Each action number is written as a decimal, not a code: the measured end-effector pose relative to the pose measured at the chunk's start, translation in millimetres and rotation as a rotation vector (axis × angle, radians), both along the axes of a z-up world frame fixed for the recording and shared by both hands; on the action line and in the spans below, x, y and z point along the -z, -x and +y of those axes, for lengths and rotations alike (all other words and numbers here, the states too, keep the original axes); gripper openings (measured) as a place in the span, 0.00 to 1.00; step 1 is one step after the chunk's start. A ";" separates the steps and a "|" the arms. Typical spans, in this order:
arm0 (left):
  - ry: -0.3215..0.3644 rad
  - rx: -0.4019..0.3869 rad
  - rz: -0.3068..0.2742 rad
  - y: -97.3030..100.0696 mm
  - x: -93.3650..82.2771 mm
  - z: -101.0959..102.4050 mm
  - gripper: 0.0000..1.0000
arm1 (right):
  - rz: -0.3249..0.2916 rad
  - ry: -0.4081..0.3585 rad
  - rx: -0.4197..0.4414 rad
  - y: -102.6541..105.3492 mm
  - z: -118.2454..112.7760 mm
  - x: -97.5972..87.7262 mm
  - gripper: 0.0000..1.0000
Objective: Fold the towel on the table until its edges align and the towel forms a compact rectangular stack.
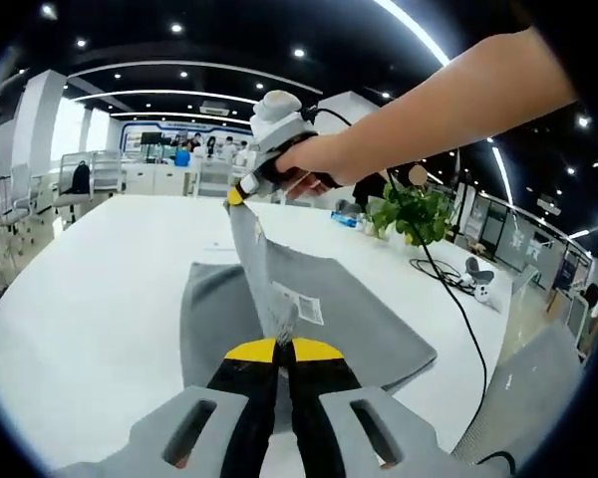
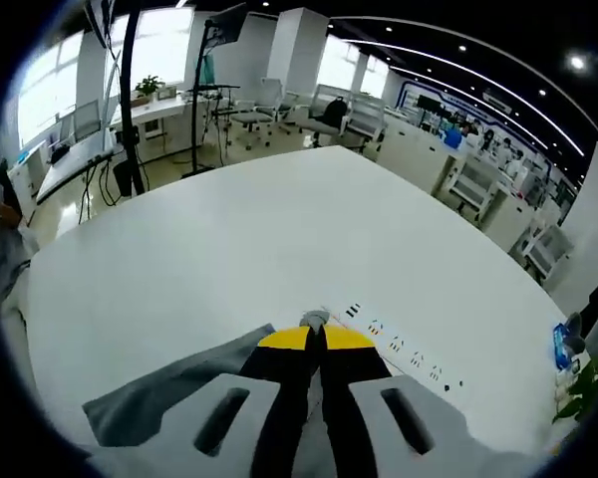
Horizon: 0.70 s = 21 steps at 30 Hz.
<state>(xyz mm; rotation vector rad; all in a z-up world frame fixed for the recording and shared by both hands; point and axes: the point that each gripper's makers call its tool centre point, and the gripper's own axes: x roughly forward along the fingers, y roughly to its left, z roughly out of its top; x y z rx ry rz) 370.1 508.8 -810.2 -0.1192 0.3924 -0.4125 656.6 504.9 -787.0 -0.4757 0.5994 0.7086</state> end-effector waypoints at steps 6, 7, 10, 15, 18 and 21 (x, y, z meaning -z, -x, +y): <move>0.015 -0.014 0.030 5.3 16.6 10.5 0.03 | 0.037 0.004 -0.022 -4.0 16.3 20.1 0.01; 0.021 -0.021 0.039 5.5 20.0 13.9 0.03 | 0.040 0.003 -0.024 -3.3 18.5 22.2 0.01; 0.025 -0.031 0.056 6.0 27.4 20.4 0.03 | 0.045 0.007 -0.035 -3.6 26.7 31.1 0.01; 0.023 -0.044 0.093 8.4 40.1 26.9 0.03 | 0.062 0.008 -0.037 0.3 38.1 45.5 0.01; 0.011 -0.034 0.114 11.5 47.3 26.7 0.03 | 0.071 0.017 -0.047 2.8 44.4 54.2 0.01; 0.024 -0.050 0.127 12.4 51.3 31.8 0.04 | 0.075 0.024 -0.055 4.4 50.1 62.9 0.01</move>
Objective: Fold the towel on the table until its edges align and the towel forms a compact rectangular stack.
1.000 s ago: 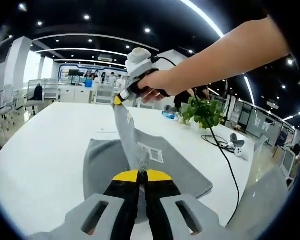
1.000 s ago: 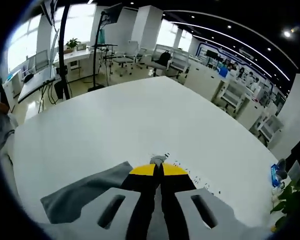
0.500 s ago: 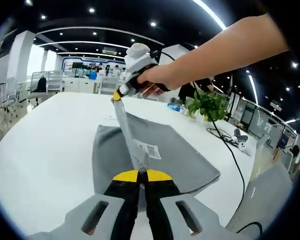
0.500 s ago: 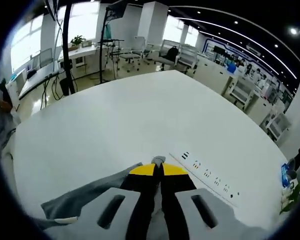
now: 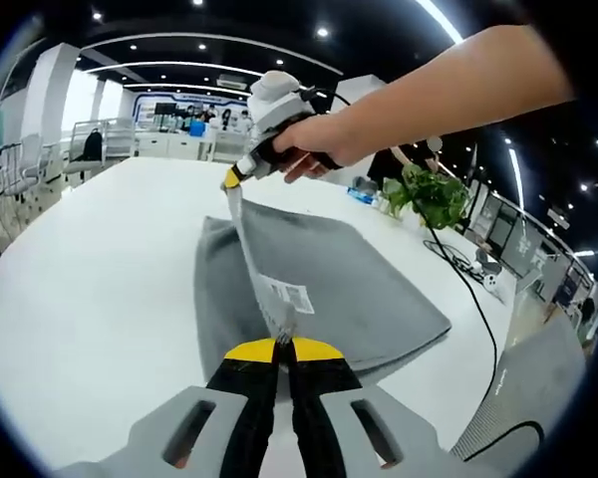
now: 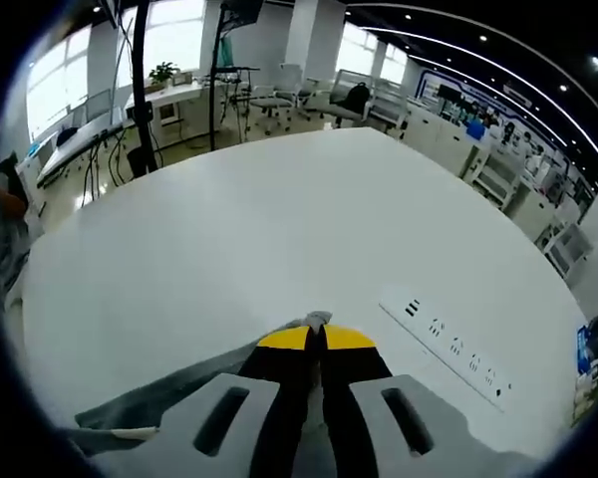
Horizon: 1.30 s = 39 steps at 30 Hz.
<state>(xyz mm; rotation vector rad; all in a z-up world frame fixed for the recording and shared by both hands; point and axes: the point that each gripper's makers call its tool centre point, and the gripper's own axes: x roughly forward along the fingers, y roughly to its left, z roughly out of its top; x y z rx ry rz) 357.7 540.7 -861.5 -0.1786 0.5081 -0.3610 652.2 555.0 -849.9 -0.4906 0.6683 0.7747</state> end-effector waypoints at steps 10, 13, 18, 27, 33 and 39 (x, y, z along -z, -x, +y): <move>-0.035 -0.031 0.025 -0.3 8.0 10.9 0.08 | 0.020 -0.034 -0.024 18.1 17.3 11.0 0.05; -0.039 -0.049 0.033 -0.2 9.6 13.4 0.14 | -0.007 -0.029 -0.057 15.8 21.9 8.9 0.02; -0.090 -0.040 0.024 5.5 12.5 17.7 0.15 | -0.005 -0.040 -0.067 7.5 19.0 9.4 0.10; -0.088 -0.025 0.019 1.6 11.1 10.0 0.17 | -0.028 -0.045 -0.058 -0.4 -17.5 3.1 0.17; -0.114 -0.005 0.060 1.0 23.1 7.2 0.18 | -0.018 -0.073 -0.038 17.0 -32.1 -11.2 0.28; -0.147 0.019 0.106 8.4 32.1 4.9 0.20 | -0.014 -0.090 -0.046 25.1 -50.0 -23.7 0.35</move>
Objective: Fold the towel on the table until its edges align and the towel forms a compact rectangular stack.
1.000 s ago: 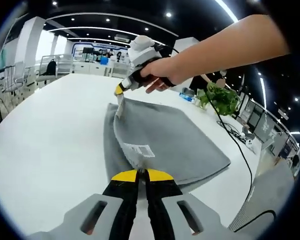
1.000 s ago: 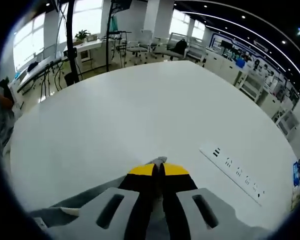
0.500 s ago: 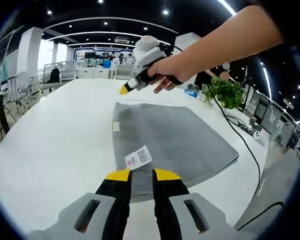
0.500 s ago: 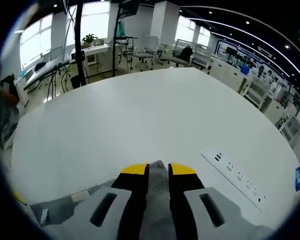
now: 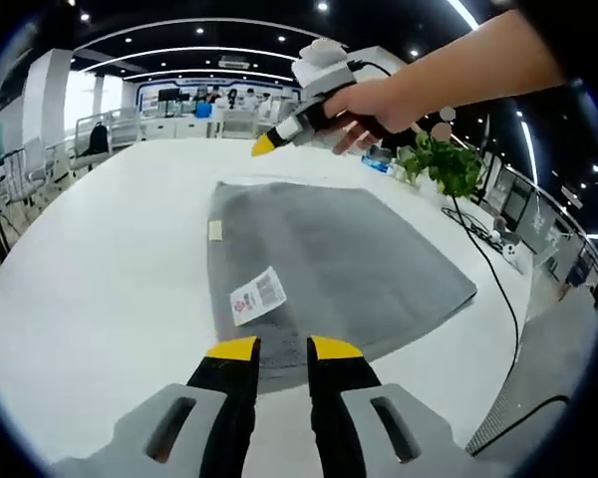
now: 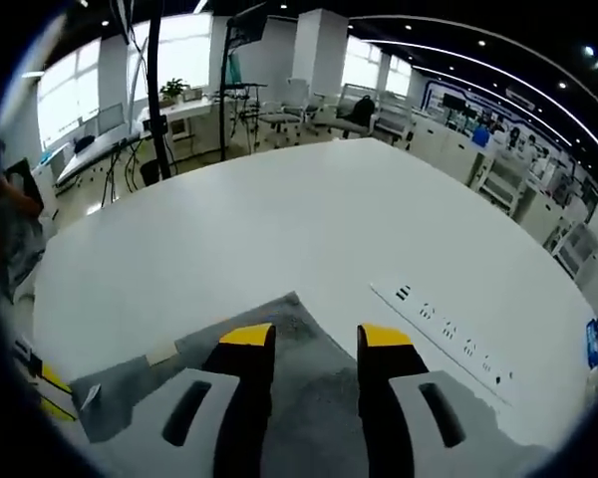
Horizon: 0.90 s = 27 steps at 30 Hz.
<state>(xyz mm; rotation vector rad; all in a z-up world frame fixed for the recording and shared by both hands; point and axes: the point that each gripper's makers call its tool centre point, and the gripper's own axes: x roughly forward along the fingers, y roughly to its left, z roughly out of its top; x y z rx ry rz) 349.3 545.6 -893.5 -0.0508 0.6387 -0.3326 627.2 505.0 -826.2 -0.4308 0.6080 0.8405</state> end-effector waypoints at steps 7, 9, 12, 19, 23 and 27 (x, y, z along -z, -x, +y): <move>-0.037 0.041 0.043 -1.4 12.4 -6.3 0.21 | 0.004 -0.008 0.033 8.0 -36.5 -11.5 0.44; -0.069 0.056 0.043 -2.3 12.3 -6.5 0.21 | 0.006 -0.010 0.033 8.0 -42.9 -13.8 0.46; -0.080 0.067 0.039 -3.2 10.4 -8.0 0.22 | 0.006 -0.014 0.034 11.8 -53.5 -18.6 0.50; -0.112 0.066 0.043 -5.0 7.5 -3.2 0.22 | 0.019 0.006 0.032 16.7 -80.8 -21.8 0.53; -0.126 0.079 0.036 -4.5 1.5 -3.5 0.22 | 0.034 -0.050 0.084 29.4 -89.2 -30.6 0.53; -0.136 0.085 0.027 -6.6 -5.4 -2.5 0.23 | 0.014 -0.052 0.101 34.1 -96.5 -34.1 0.50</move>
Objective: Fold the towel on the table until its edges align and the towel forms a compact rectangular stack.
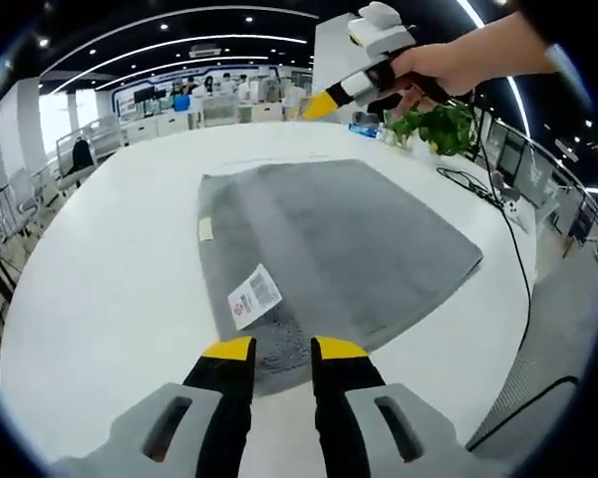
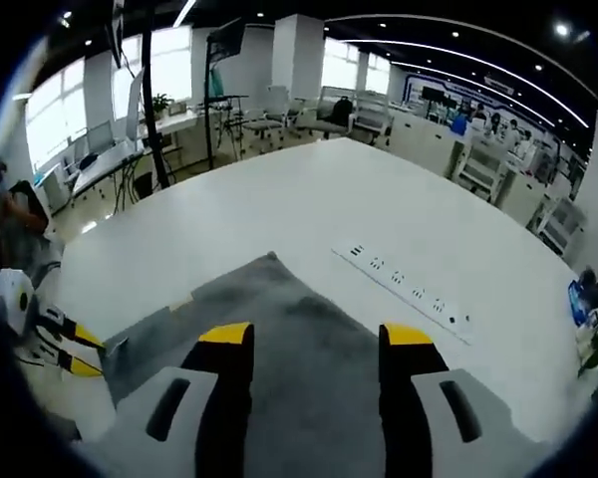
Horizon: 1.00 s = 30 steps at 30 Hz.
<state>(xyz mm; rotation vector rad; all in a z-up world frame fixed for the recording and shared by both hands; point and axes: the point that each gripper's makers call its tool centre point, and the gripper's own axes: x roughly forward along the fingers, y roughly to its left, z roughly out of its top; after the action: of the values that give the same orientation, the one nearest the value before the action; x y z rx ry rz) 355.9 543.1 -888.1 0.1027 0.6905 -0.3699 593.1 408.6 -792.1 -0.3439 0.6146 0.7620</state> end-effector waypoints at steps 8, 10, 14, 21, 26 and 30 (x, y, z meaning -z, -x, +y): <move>-0.025 0.007 -0.010 0.0 -6.1 8.4 0.28 | -0.006 -0.015 0.033 19.7 -13.2 -15.0 0.54; -0.030 0.014 -0.008 2.1 -6.3 9.6 0.28 | -0.013 -0.018 0.041 23.3 -18.8 -18.2 0.54; -0.049 0.031 0.004 7.0 -3.1 12.9 0.28 | -0.016 -0.022 0.066 33.7 -31.6 -23.0 0.52; -0.067 0.045 0.009 12.4 -1.7 13.1 0.28 | -0.018 -0.008 0.091 50.1 -58.0 -26.3 0.50; -0.077 0.064 0.021 15.3 1.7 9.3 0.28 | -0.018 -0.020 0.113 64.5 -76.8 -28.4 0.49; -0.040 0.027 0.022 11.5 -0.8 10.2 0.28 | -0.038 -0.027 0.128 71.5 -93.8 -25.6 0.47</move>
<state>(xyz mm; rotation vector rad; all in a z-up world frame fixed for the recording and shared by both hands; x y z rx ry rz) 344.4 553.3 -887.3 0.1460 0.7190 -0.3837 521.6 314.8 -766.4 -0.2909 0.5843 0.6388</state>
